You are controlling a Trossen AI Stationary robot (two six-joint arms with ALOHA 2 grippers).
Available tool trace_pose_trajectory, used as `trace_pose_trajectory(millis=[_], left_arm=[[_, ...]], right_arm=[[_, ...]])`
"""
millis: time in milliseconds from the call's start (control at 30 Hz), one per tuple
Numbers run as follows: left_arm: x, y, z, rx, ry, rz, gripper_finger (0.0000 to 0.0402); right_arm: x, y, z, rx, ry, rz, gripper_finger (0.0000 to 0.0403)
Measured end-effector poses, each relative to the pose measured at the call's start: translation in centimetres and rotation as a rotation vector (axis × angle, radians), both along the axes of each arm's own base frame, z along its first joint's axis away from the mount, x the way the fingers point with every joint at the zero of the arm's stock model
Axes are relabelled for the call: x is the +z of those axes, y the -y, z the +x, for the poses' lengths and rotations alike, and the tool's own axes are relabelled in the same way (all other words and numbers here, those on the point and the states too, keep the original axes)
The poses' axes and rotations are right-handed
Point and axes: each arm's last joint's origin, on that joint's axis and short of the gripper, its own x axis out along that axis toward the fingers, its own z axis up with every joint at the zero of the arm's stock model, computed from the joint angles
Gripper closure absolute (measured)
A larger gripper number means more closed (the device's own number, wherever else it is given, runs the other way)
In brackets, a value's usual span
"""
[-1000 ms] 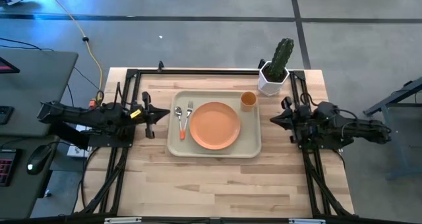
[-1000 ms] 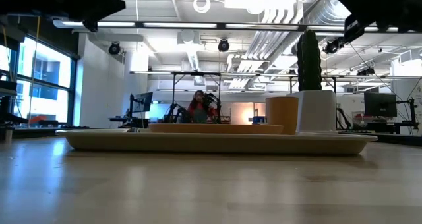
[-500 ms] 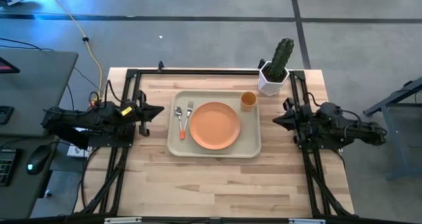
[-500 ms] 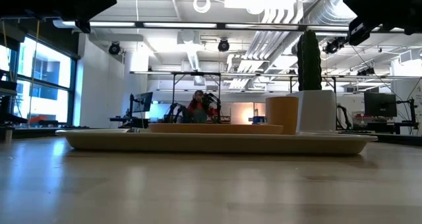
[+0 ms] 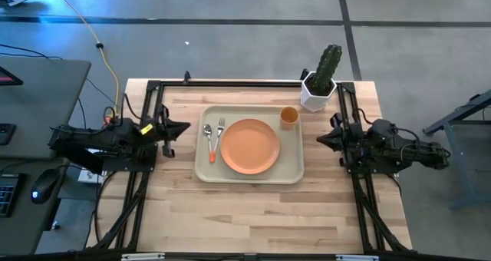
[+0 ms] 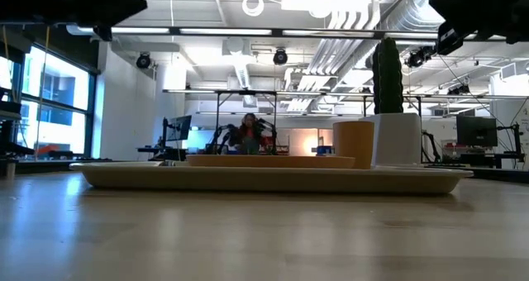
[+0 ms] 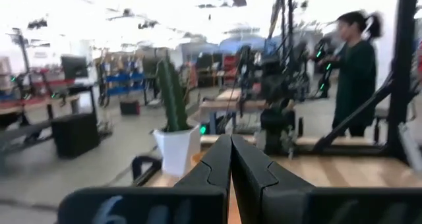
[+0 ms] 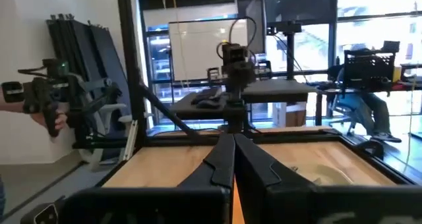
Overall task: Pick and place plate/cup/fork/spoon on tray
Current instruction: Return to Home Position
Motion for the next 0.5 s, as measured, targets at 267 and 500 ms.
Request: trace_pose_trajectory(millis=[267,500], left_arm=[[-0.46,0.05,0.10,-0.031,-0.025,-0.094,0.0401],[-1.16,-0.01,0.26,-0.035,-0.082,-0.160,0.0401]], right_arm=[[-0.04,-0.12,-0.01,0.043,-0.005,-0.009,0.0403],[-0.76,-0.14,0.09,0.051,-0.078,-0.012,0.0403]])
